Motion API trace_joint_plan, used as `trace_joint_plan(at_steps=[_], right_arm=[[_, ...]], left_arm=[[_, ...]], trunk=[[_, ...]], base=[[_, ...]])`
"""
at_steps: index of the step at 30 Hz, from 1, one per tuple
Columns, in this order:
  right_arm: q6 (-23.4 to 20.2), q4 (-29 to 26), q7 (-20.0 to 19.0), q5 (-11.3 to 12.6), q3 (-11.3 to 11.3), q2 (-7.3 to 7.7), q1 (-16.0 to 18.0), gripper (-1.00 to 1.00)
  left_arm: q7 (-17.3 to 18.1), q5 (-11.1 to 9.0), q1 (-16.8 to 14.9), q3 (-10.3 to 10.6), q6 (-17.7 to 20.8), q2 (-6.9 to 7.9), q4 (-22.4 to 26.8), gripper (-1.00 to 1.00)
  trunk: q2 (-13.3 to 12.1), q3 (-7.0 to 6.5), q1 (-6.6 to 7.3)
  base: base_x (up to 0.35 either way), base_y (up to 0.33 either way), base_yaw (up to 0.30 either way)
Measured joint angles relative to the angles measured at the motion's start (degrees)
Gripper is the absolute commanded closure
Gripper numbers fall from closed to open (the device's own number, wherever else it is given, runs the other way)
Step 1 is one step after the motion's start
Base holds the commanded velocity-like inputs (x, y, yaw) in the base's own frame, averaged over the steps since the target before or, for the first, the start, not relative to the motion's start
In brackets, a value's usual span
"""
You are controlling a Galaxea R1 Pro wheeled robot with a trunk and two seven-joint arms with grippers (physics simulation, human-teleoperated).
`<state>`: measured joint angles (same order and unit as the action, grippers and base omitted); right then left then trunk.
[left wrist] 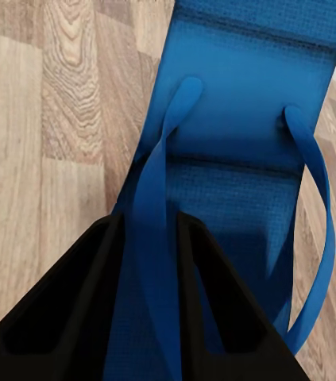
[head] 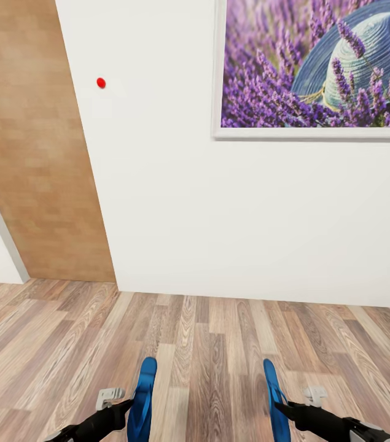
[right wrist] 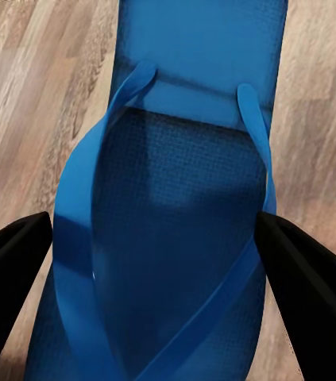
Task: In the bedroom, move the book from the bed onto either nightstand, and place the two sandals side by side next to the bed.
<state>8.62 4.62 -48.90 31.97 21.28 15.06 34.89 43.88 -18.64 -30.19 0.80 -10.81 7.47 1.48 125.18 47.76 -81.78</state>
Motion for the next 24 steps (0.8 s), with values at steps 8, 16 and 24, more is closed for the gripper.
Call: trace_joint_plan(at_steps=[8,16,24], right_arm=[[0.0,0.03,-0.01,-0.03,0.03,-0.08,0.01,1.0],[0.0,0.06,-0.02,-0.07,0.08,-0.23,0.01,1.0],[0.0,0.03,-0.02,-0.09,0.13,-0.42,0.01,1.0]], left_arm=[[0.01,0.01,0.01,0.02,0.04,0.0,0.0,1.0],[-0.04,0.02,0.0,0.04,0.04,-0.01,0.0,1.0],[-0.04,0.03,0.01,0.06,0.04,0.0,0.0,1.0]], trunk=[[0.0,0.0,0.01],[0.0,0.0,0.01],[0.0,0.0,0.01]], base=[[0.303,-0.097,0.0],[0.305,-0.161,0.0],[0.285,-0.177,0.0]])
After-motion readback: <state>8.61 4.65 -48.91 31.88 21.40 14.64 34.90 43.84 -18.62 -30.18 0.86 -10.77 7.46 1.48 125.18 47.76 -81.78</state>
